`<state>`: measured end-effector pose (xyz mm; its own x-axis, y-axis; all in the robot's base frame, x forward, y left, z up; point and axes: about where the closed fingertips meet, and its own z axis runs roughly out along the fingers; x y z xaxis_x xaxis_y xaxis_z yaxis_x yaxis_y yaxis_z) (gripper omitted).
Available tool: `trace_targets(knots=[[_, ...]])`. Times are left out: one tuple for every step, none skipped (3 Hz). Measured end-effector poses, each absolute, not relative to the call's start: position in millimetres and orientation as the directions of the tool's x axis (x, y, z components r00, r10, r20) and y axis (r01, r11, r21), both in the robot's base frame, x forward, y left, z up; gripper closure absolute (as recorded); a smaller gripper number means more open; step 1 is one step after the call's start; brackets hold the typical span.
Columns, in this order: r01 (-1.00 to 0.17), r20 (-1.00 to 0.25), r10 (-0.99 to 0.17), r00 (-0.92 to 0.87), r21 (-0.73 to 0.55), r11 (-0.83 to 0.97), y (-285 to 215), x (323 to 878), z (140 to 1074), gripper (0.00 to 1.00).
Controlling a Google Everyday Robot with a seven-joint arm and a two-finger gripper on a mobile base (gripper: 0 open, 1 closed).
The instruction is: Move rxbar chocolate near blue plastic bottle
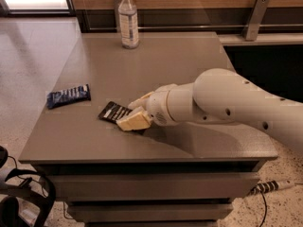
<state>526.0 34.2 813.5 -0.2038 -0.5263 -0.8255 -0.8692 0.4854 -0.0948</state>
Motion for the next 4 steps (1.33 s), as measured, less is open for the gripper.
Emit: trace_targets(knots=[[-0.87, -0.826, -0.526, -0.204, -0.094, 0.485, 34, 526, 814, 1.0], [-0.849, -0.821, -0.522, -0.232, -0.092, 0.521, 5, 552, 836, 1.0], [-0.831, -0.822, -0.517, -0.237, -0.105, 0.547, -24, 576, 862, 1.0], [-0.834, -0.833, -0.508, -0.221, -0.109, 0.541, -48, 604, 880, 1.0]])
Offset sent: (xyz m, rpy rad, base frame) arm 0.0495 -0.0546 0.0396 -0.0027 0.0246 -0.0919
